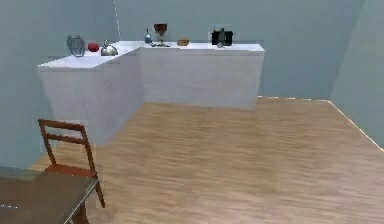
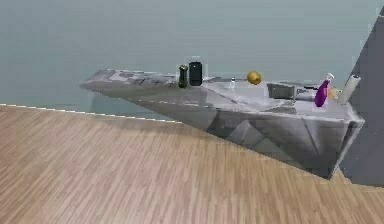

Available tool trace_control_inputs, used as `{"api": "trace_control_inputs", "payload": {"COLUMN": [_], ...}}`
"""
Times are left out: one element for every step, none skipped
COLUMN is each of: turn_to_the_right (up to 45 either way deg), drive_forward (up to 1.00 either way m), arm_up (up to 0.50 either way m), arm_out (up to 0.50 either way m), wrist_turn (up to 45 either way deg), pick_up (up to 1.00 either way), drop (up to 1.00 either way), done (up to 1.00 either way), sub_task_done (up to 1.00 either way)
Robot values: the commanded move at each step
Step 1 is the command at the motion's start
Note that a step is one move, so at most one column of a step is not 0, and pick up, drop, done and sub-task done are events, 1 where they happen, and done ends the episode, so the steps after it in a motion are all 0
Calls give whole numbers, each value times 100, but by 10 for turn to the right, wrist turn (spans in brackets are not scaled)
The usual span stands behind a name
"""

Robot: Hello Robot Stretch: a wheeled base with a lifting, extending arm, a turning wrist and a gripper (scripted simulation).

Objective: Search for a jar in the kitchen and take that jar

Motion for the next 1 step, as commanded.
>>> {"api": "trace_control_inputs", "payload": {"turn_to_the_right": [-30], "drive_forward": [0], "arm_up": [0], "arm_out": [0], "wrist_turn": [0], "pick_up": [0], "drop": [0], "done": [0], "sub_task_done": [0]}}
